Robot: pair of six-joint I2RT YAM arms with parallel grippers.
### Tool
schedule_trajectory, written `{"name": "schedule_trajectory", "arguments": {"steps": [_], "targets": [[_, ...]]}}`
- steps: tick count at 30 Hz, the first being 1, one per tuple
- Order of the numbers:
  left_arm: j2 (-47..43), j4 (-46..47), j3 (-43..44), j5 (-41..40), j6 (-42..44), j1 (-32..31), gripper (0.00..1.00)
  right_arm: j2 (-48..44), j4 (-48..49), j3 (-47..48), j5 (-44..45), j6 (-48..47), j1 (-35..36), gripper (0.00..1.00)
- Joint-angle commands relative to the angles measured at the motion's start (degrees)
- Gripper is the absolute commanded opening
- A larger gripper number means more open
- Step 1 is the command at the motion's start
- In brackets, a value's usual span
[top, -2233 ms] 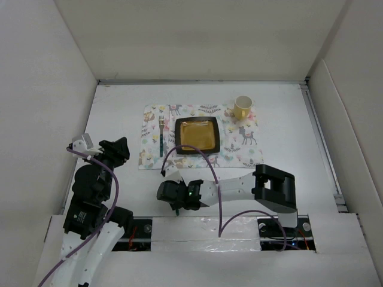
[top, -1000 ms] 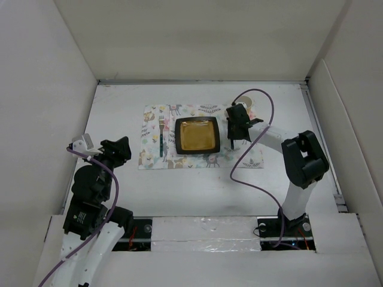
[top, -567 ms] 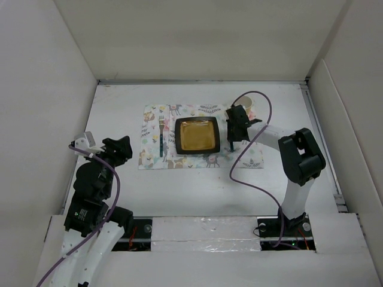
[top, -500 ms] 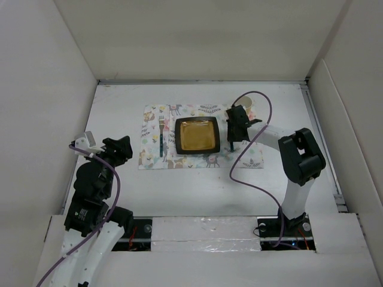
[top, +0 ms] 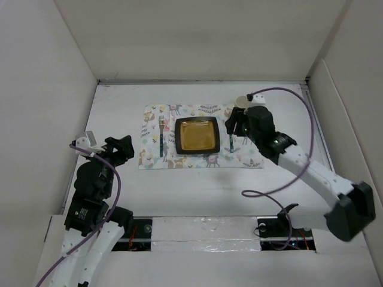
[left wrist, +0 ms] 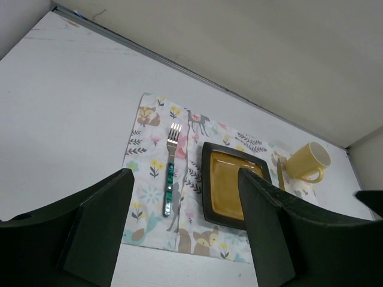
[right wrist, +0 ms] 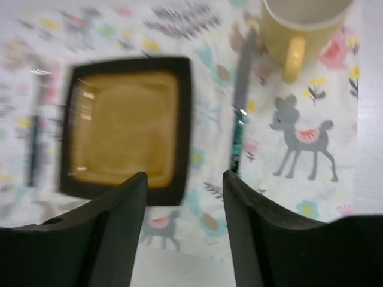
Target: Set the dinner table for one person
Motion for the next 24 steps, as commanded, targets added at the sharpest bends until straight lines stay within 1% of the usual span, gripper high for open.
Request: {"name": "schedule_trajectory", "arguments": {"steps": [1, 2, 3, 4, 7, 8, 9, 10, 11, 12, 14, 15, 16, 18, 19, 21, 24], "targets": [[1.0, 2.2, 1.6, -0.5, 1.7, 0.3, 0.68, -17.1, 9.8, -7.6, 2.6, 0.8, 3.9, 0.63], [1.1, 1.9, 1.6, -0.8, 1.7, 0.3, 0.68, -21.2, 15.0, -9.6, 2.4, 0.8, 5.6, 0.68], [1.1, 1.9, 1.8, -0.6, 1.7, 0.3, 0.69, -25.2, 16.5, -11.6, 3.0, 0.7, 6.3, 0.7], [0.8, 2.3, 1.8, -1.0, 1.8, 0.3, 0.69, -33.2, 16.3, -13.9, 4.7, 0.5, 7.5, 0.77], [-0.2, 2.6, 1.5, -2.0, 1.8, 0.3, 0.69, -43.7, 16.2, -16.3, 8.4, 1.2, 8.1, 0.87], [-0.5, 2.6, 1.5, -1.9, 1.9, 0.3, 0.69, -49.4, 15.0, -17.0, 10.3, 1.2, 8.1, 0.92], [-1.0, 2.6, 1.3, -1.7, 2.0, 0.3, 0.69, -51.8, 13.3, -16.6, 11.9, 1.5, 8.1, 0.97], [-1.7, 2.8, 1.2, -2.0, 2.0, 0.3, 0.69, -53.9, 10.6, -15.9, 13.4, 2.5, 8.1, 1.0], [-2.1, 3.3, 1.2, -2.3, 2.0, 0.3, 0.7, -57.4, 6.3, -14.5, 17.4, 3.2, 8.1, 1.0], [-2.5, 3.3, 1.2, -2.7, 1.9, 0.3, 0.7, -59.0, 4.5, -14.2, 19.3, 3.9, 8.1, 0.98], [-3.7, 3.4, 1.4, -2.4, 1.8, 0.3, 0.7, -61.1, 3.7, -14.3, 22.4, 4.4, 8.1, 0.86], [-4.4, 3.8, 1.2, -2.3, 2.0, 0.3, 0.7, -62.3, 3.9, -15.3, 23.4, 4.2, 8.1, 0.86], [-5.3, 4.1, 0.9, -2.3, 2.1, 0.3, 0.7, -62.6, 3.7, -15.4, 23.9, 3.9, 8.1, 0.86], [-6.1, 4.3, 1.1, -1.8, 2.2, 0.3, 0.71, -62.2, 0.9, -15.4, 24.2, 5.4, 8.1, 0.91], [-6.1, 4.3, 1.1, -1.6, 2.2, 0.3, 0.71, -61.9, 0.9, -15.8, 24.2, 5.1, 8.1, 0.91], [-5.8, 4.0, 1.2, -1.3, 2.1, 0.3, 0.71, -60.7, 2.4, -16.5, 23.9, 4.8, 8.1, 0.95], [-4.8, 4.3, 1.5, -0.6, 2.6, 0.3, 0.7, -58.1, 0.3, -14.7, 25.0, 5.7, 8.1, 1.0]]}}
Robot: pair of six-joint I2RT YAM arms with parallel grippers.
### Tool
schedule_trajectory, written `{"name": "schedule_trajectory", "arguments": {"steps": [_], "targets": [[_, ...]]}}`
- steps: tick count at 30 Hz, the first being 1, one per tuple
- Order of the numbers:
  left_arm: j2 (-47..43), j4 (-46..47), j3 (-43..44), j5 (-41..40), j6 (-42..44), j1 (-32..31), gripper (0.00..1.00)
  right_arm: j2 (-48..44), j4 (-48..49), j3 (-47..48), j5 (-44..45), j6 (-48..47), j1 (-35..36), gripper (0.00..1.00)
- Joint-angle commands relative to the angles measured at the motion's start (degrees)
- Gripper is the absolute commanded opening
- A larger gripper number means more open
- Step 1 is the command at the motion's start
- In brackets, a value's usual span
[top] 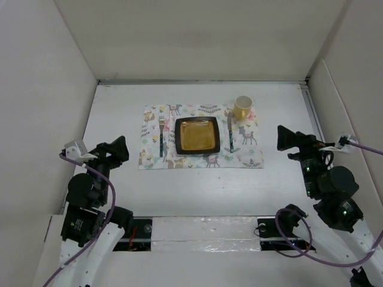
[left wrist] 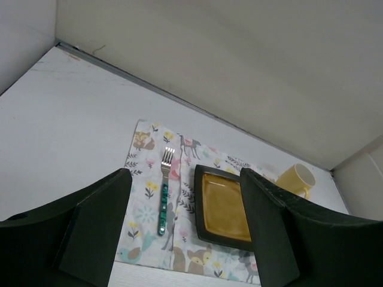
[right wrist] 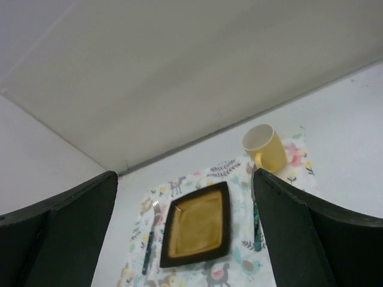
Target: Set the dinner table for one person
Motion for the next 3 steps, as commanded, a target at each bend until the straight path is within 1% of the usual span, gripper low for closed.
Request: {"name": "schedule_trajectory", "arguments": {"steps": [1, 3], "targets": [[1.6, 2.6, 1.9, 1.5, 1.4, 0.3, 0.7, 2.9, -2.2, 2.3, 3.0, 0.9, 0.3, 1.0], [2.1, 2.8, 2.4, 2.5, 1.4, 0.3, 0.73, 3.6, -1.6, 3.5, 2.5, 0.9, 0.3, 1.0]]}}
